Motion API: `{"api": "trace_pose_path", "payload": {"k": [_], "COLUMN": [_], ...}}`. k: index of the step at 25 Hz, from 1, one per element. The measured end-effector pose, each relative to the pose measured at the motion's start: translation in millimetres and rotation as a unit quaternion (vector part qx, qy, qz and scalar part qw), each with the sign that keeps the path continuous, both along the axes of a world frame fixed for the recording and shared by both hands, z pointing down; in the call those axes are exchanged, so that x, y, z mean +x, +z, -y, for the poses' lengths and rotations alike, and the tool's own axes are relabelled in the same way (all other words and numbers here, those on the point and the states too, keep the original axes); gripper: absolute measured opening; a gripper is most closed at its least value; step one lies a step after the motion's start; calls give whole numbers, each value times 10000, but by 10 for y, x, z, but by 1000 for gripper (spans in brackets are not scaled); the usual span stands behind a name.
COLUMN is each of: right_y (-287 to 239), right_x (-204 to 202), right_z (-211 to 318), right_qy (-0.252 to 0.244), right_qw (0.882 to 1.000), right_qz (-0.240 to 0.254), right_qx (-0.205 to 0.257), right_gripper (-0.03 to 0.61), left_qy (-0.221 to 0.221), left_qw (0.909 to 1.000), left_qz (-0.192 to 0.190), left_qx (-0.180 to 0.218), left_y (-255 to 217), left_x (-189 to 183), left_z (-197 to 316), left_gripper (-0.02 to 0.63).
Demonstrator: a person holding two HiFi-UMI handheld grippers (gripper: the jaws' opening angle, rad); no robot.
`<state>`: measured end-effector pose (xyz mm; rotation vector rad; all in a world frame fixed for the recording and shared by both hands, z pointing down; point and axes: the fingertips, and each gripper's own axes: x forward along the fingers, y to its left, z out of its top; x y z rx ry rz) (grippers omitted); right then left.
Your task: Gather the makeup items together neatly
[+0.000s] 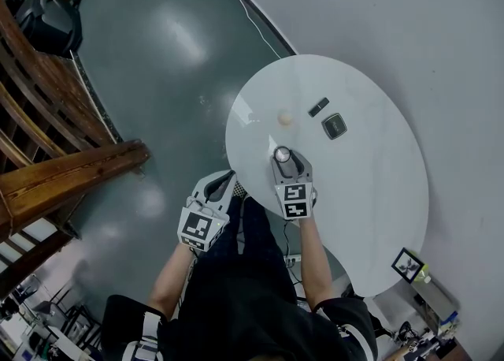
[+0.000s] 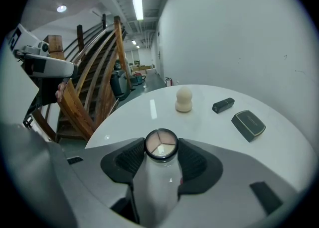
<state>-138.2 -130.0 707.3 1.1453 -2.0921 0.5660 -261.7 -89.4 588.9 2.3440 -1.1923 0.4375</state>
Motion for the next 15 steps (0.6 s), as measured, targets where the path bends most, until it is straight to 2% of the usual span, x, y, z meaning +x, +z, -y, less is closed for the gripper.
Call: {"api": "trace_pose_path", "payload": {"k": [9, 15], "right_y": [-274, -626], "right_x": [124, 406], "right_z": [-86, -193], "right_qy": [178, 702], "right_qw": [9996, 9961], "right_qz": [159, 102], "right_qx": [149, 517], "right_gripper": [232, 232], "left_qy": [133, 664], "left_qw": [9998, 9971], "left_qz": [18, -78], "left_qx": [110, 367], "left_y": [-131, -315], "left_x": [106, 333], "left_z": [-69, -86], "left_gripper": [17, 17]}}
